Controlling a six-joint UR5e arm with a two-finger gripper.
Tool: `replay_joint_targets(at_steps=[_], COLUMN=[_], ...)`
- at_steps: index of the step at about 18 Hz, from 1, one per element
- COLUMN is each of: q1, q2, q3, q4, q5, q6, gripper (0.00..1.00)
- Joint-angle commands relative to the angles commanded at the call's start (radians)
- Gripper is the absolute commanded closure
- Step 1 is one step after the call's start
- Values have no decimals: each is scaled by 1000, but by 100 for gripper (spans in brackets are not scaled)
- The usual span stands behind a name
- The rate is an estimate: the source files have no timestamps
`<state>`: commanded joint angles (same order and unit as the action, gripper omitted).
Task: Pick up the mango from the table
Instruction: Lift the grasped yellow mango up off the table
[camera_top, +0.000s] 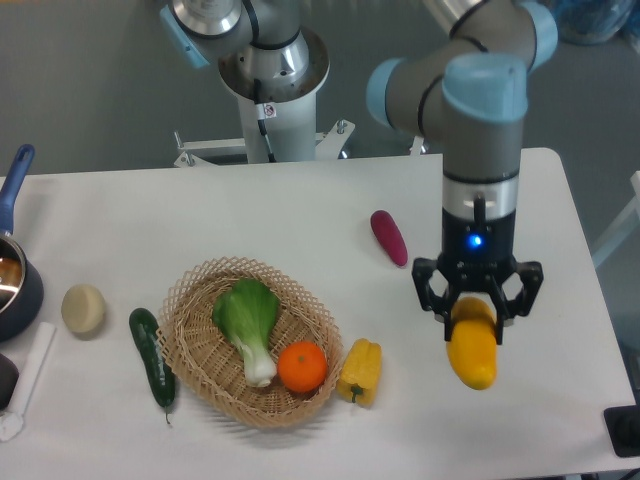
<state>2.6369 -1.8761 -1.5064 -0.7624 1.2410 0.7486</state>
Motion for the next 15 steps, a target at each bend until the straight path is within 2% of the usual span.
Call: replay_joint_targets(at_steps=[15], q1=[6], q2=[8], q3=[-31], q4=[3], q5=[-23], q6=[3], gripper=[54])
